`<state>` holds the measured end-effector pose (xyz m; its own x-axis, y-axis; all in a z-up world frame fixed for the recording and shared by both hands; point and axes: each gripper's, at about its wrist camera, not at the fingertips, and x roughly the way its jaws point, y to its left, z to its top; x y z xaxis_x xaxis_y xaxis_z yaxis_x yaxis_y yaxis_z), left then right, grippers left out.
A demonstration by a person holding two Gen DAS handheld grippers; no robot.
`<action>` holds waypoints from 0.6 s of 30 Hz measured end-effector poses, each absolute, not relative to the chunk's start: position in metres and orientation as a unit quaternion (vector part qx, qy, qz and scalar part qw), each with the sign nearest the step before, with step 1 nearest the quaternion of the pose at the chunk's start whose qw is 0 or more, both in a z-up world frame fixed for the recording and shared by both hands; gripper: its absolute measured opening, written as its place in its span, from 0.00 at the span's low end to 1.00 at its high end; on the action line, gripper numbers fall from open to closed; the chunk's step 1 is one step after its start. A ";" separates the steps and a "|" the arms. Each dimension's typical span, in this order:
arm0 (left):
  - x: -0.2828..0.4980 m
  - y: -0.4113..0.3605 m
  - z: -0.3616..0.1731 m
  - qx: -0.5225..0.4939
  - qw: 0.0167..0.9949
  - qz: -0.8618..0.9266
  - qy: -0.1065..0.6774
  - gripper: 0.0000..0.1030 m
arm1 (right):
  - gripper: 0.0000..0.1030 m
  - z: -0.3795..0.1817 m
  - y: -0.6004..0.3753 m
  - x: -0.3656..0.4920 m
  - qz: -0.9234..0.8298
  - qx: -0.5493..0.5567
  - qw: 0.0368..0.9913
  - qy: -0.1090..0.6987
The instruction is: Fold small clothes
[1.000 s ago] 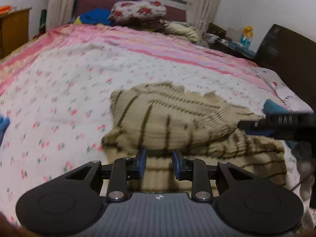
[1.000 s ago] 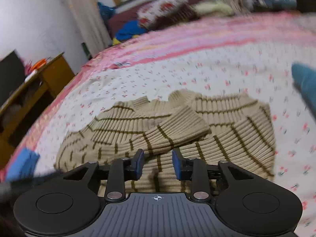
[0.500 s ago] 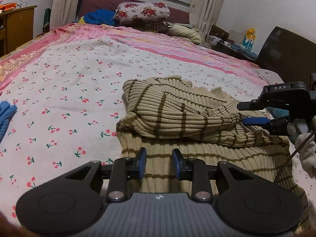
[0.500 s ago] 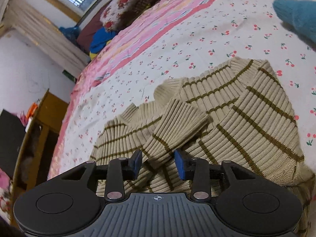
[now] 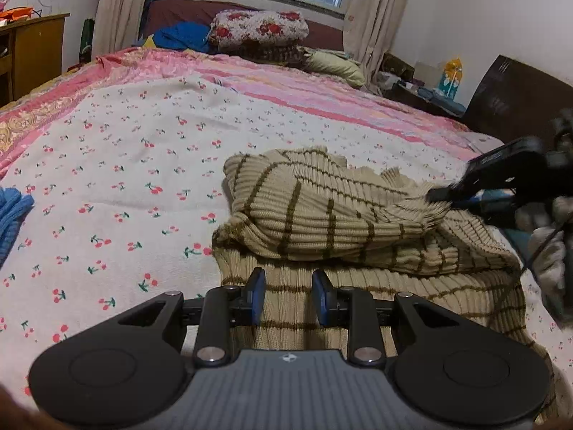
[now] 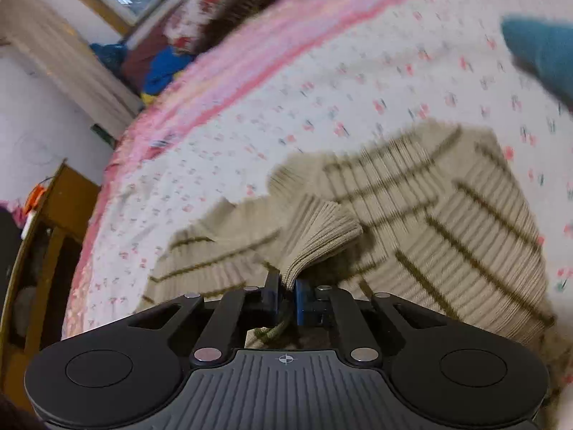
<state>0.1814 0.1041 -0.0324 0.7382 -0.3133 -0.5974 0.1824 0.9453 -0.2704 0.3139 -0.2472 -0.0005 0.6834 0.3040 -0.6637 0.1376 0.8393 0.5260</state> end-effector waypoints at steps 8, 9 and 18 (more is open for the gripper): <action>0.181 0.102 -0.033 -0.098 0.929 -0.126 0.332 0.37 | 0.08 0.029 -0.271 0.252 0.053 0.249 0.917 0.307; 0.181 0.100 -0.034 -0.096 0.929 -0.125 0.335 0.37 | 0.08 0.018 -0.271 0.250 0.048 0.231 0.916 0.324; 0.179 0.095 -0.023 -0.074 0.936 -0.111 0.325 0.38 | 0.18 -0.009 -0.281 0.246 0.032 0.218 0.906 0.363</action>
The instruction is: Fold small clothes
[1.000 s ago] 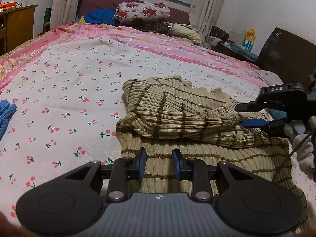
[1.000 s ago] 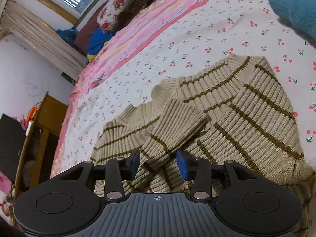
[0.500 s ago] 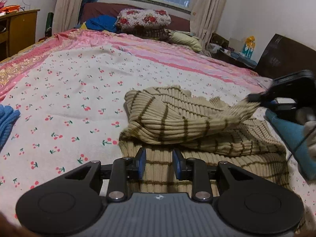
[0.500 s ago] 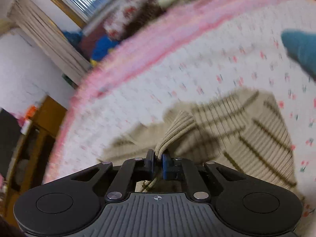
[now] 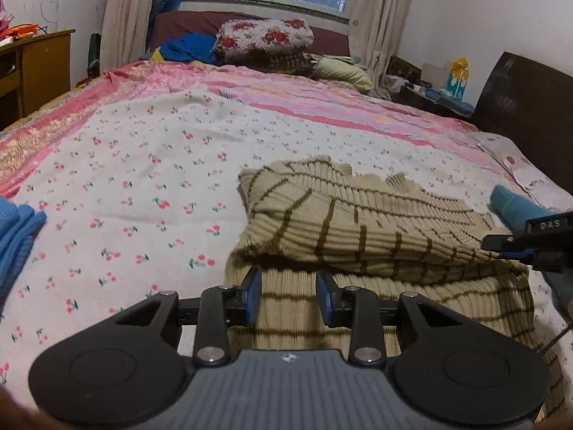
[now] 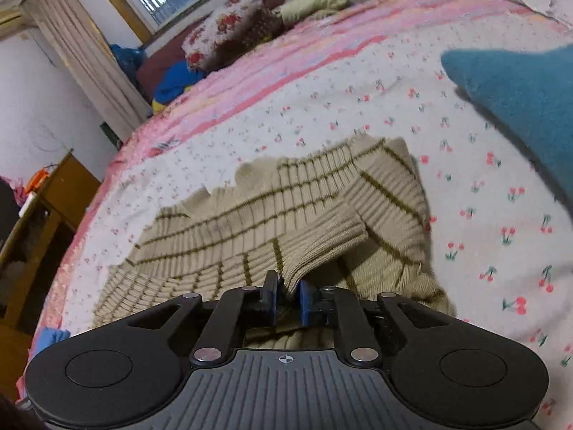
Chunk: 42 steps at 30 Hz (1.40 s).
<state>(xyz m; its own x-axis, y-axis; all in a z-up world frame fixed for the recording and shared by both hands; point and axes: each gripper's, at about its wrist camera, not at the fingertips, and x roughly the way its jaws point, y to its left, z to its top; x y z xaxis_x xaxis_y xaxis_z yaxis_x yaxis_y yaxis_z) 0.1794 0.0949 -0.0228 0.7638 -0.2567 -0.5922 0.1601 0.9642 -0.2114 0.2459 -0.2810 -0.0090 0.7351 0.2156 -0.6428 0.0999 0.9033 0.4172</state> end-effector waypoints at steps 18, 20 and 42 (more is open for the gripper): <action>0.227 0.066 -0.008 -0.025 0.946 -0.098 0.307 0.38 | 0.07 -0.005 -0.298 0.250 0.019 0.207 0.919 0.334; 0.233 0.064 -0.018 -0.009 0.940 -0.091 0.329 0.38 | 0.07 -0.012 -0.298 0.254 0.006 0.196 0.918 0.345; 0.226 0.042 -0.012 0.006 0.932 -0.145 0.333 0.38 | 0.18 0.008 -0.230 0.242 0.091 0.056 0.940 0.323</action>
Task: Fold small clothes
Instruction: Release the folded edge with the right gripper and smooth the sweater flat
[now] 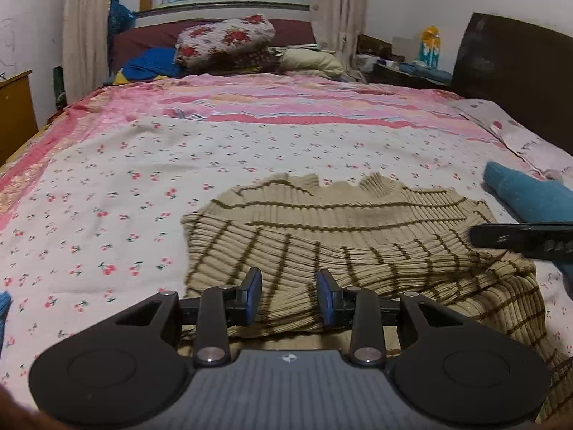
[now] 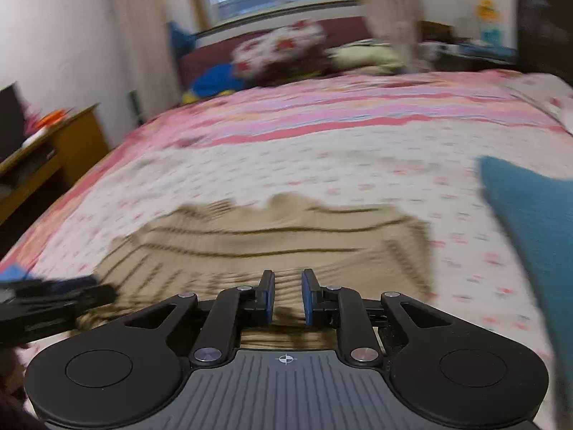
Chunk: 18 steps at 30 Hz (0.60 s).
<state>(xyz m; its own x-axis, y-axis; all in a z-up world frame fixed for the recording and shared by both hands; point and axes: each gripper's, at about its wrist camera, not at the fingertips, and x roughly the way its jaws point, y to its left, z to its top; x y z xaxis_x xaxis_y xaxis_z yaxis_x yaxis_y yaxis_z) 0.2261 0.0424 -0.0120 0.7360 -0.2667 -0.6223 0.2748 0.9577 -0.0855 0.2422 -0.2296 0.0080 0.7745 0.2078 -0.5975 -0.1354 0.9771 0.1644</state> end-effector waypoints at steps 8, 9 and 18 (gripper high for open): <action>0.220 0.050 -0.022 0.011 0.918 -0.160 0.363 0.40 | 0.19 -0.019 -0.205 0.257 0.159 0.024 0.909 0.385; 0.217 0.050 -0.021 0.016 0.918 -0.161 0.362 0.40 | 0.20 -0.019 -0.206 0.252 0.162 0.021 0.908 0.385; 0.202 0.050 -0.022 0.043 0.910 -0.147 0.384 0.40 | 0.24 -0.009 -0.198 0.238 0.164 -0.012 0.908 0.387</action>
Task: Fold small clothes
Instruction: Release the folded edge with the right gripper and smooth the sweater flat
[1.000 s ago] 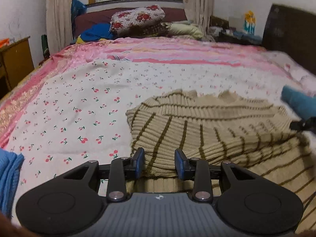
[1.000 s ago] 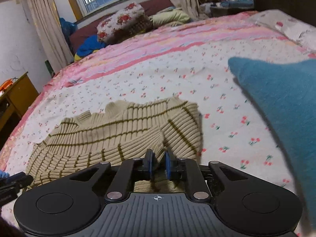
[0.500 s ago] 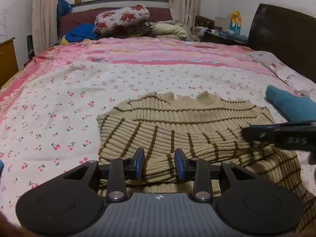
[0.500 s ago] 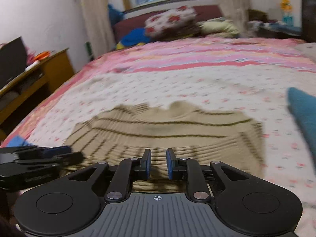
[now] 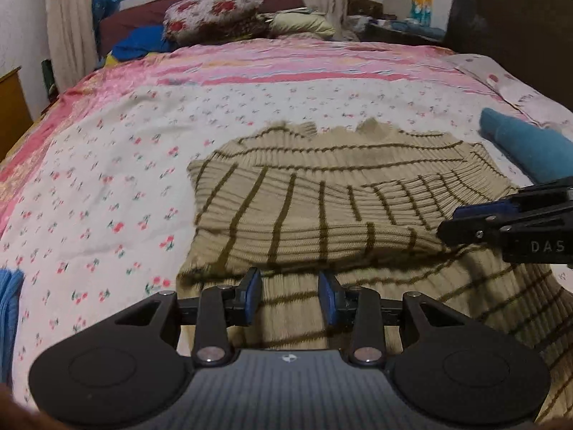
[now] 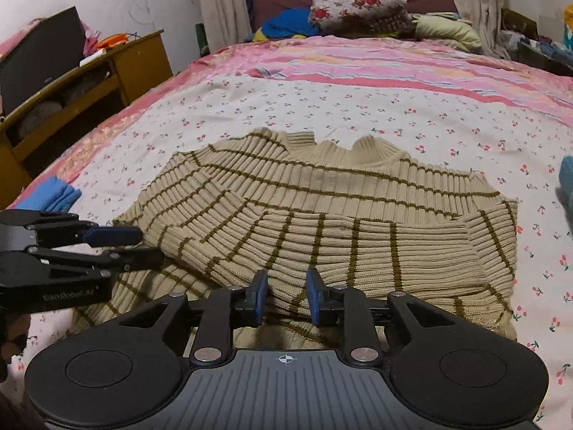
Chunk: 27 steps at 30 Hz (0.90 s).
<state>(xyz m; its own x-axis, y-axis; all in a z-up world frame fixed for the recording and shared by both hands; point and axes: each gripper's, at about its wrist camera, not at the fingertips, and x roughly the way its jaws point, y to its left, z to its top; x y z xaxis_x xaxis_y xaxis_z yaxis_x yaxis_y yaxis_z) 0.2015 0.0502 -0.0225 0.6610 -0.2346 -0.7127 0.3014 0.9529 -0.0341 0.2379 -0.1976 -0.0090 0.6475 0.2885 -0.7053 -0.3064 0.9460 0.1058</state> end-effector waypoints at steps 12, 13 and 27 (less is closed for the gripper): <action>0.204 0.044 0.000 -0.037 0.931 -0.158 0.328 0.40 | 0.28 -0.009 -0.195 0.228 0.165 -0.021 0.906 0.390; 0.205 0.043 0.001 -0.042 0.932 -0.161 0.323 0.40 | 0.28 -0.009 -0.194 0.227 0.166 -0.024 0.906 0.390; 0.209 0.035 -0.013 0.015 0.916 -0.141 0.376 0.40 | 0.29 -0.009 -0.205 0.220 0.175 -0.015 0.901 0.397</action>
<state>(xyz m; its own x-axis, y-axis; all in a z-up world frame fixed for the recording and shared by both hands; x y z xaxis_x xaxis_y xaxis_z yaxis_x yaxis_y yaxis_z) 0.2086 0.0346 -0.0131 0.6779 -0.2475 -0.6922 0.2704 0.9596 -0.0783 0.2197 -0.2045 -0.0088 0.6243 0.3031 -0.7200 -0.3269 0.9384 0.1116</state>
